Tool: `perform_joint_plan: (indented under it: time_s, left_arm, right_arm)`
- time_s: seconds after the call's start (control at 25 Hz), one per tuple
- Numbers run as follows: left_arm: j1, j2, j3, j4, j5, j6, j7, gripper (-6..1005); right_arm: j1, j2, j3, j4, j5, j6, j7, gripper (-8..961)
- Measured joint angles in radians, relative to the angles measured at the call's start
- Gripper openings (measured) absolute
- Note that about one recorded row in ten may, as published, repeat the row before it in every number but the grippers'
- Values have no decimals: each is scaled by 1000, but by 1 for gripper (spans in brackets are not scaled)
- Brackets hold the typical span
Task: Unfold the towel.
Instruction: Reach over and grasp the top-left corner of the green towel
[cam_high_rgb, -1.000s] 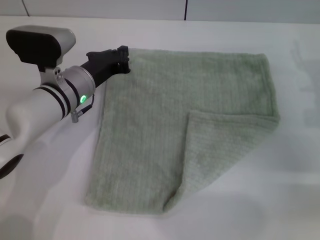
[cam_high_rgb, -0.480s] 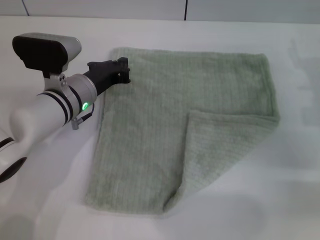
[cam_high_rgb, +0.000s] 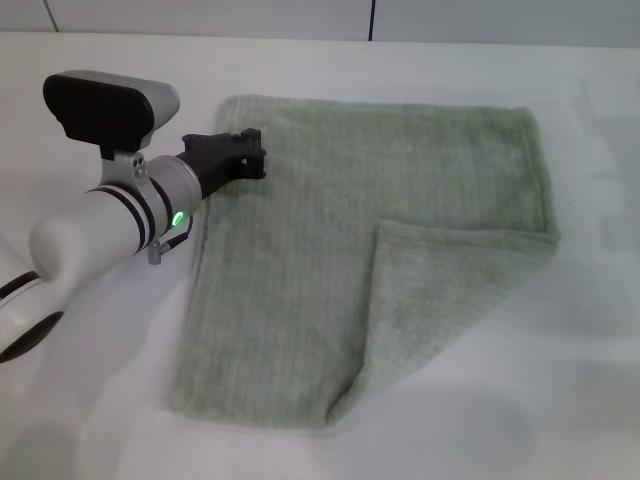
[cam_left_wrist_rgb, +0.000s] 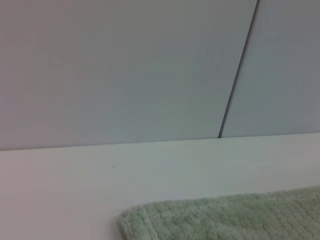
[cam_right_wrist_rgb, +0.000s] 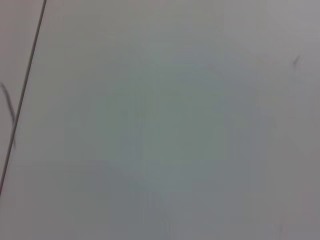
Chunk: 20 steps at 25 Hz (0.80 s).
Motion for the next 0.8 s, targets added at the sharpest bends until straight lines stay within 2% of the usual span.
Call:
perform_joint_plan:
  time_s: [0.8]
  left_arm:
    - [-41, -1, 0, -50, -2, -10, 0, 3]
  right_arm:
    - [15, 3, 0, 1, 1, 29, 0, 766]
